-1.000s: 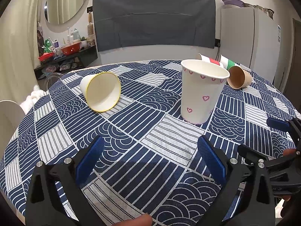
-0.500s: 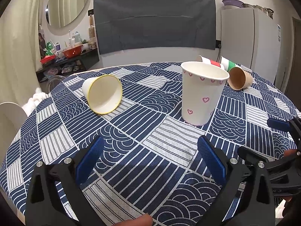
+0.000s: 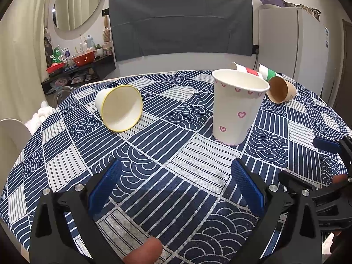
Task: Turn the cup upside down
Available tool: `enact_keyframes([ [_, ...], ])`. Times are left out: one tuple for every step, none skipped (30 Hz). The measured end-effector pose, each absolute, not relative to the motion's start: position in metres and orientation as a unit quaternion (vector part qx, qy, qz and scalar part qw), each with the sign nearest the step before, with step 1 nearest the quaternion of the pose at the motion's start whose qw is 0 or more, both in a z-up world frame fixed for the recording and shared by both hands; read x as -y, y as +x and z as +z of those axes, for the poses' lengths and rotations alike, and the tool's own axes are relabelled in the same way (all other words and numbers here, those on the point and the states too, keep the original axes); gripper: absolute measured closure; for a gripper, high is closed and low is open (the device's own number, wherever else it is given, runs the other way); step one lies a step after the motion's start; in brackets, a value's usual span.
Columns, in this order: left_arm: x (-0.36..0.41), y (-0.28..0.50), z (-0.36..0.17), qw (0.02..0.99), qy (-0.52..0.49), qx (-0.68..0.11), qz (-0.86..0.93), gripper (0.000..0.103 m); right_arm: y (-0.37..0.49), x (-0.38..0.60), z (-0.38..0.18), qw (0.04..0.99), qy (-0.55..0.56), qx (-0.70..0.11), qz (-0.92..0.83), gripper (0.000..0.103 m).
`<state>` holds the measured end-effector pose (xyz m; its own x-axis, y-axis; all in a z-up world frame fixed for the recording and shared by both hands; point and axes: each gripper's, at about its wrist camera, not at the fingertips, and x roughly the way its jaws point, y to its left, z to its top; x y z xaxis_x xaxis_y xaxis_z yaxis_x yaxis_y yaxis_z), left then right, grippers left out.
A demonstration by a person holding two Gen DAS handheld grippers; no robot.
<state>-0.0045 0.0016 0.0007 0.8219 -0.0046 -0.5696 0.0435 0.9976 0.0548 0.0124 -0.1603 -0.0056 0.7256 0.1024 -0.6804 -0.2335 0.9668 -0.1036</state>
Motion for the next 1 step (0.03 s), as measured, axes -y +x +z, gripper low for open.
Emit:
enact_keyframes([
  [-0.0012, -0.0046, 0.0007, 0.954, 0.034, -0.298, -0.014, 0.006, 0.0125, 0.1603, -0.0056, 0.924, -0.091, -0.359, 0.091, 0.008],
])
